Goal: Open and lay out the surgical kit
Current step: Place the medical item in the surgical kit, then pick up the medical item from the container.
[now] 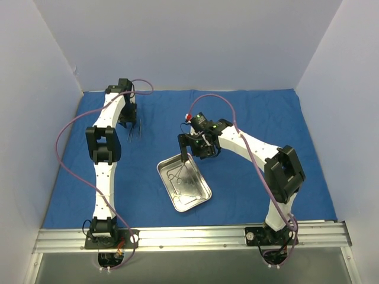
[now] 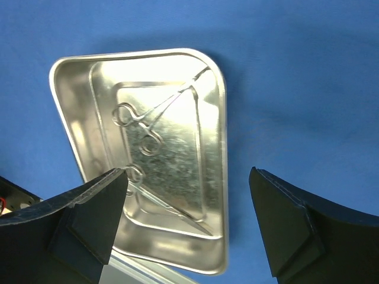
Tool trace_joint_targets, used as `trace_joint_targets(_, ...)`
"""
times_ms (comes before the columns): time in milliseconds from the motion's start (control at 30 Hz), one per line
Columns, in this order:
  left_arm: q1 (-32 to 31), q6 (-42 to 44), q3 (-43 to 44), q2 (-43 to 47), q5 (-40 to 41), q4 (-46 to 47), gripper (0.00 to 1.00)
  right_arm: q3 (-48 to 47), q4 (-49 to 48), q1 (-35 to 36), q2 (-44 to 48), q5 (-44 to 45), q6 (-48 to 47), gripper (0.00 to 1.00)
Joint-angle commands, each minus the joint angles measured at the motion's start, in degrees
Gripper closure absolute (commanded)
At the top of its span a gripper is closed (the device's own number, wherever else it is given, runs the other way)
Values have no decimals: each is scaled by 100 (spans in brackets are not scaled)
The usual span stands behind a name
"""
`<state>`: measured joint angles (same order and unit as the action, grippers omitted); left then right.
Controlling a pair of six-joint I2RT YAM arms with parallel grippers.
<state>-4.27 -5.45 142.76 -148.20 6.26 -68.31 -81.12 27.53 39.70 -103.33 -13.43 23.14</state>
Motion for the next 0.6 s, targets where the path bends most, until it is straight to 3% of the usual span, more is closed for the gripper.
trace_joint_targets(0,41,-666,-483,1413,261,-122,52,-307,314,274,-301,314,225,15)
trace_joint_targets(33,41,-911,-1286,2191,253,1,52,-334,254,327,-363,376,340,15)
trace_joint_targets(267,49,-1362,-4321,5164,-538,872,49,-667,103,459,-1039,1025,1570,27)
trace_joint_targets(333,49,-1432,-4825,5695,-924,925,49,-852,182,503,-1128,1228,1833,29)
trace_joint_targets(433,23,-1441,-5573,6634,-1258,890,49,-1072,296,573,-1356,1404,2097,41)
trace_joint_targets(567,49,-1423,-6198,7217,-1435,899,49,-1354,499,661,-1734,2009,2318,49)
